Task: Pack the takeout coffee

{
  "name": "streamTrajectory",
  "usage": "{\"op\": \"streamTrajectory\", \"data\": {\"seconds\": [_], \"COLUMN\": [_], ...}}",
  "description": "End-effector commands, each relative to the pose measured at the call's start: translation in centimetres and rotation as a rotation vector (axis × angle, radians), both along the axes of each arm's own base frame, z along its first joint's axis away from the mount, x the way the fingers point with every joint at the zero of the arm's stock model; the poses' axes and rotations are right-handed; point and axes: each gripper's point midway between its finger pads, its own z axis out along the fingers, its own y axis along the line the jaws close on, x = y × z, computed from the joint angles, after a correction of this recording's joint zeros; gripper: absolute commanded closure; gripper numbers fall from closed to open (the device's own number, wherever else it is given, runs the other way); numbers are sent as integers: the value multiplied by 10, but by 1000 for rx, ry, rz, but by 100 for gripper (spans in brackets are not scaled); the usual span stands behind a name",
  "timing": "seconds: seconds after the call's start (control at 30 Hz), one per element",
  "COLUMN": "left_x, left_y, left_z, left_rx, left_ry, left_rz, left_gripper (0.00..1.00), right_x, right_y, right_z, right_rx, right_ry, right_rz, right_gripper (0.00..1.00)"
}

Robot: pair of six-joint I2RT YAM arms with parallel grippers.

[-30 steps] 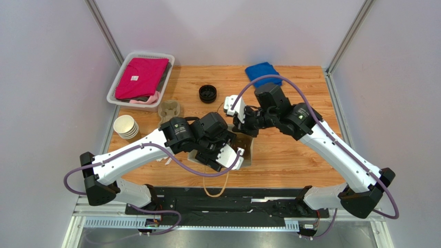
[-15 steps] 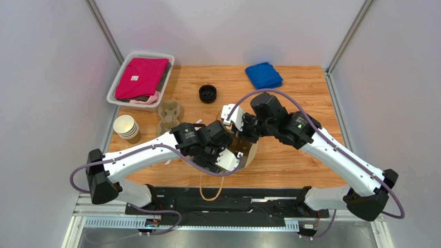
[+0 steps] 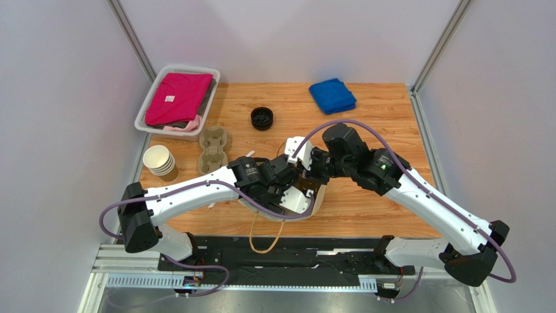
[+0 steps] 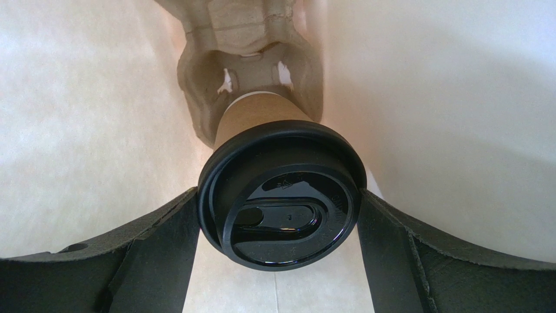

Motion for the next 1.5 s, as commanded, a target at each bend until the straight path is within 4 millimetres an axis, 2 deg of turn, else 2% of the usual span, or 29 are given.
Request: {"op": "streamTrajectory", "data": {"seconds": [0.0,0.2,0.47,0.63,0.9,1.1,1.2,1.33,1.47], "left_x": [15,17,21,20,23,22,19,28,29], "left_y": [-15,-22,-21,-25,-22,-11,-6,-1,-5], "left_z": [4,7,0,10,13,-10,-11,9,24], "left_rx": [-52,-152,-182,-248,-265,-165,-172,-270,-367], "left_ry": [-73,-112,-145,-157,-189,-149,-71,-16,-50], "left_rz": [15,25,47,33,17,18,61,145,110], "left_gripper": [99,100,100,100,100,100,100,100,100], "right_x": [-6,-10,-13,-13,-9,-10,-9,-10,-9], "right_y": [12,14,15,16,17,18,17,18,19], "right_z": [21,22,19,19,18,16,15,14,13], "right_rx": [98,129,130,135,141,129,124,123,120], "right_ry": [-39,-30,-16,-4,35,44,50,56,57], "right_rz": [49,57,72,73,57,64,62,70,75], "right_gripper": [100,100,100,100,100,100,100,100,100]}}
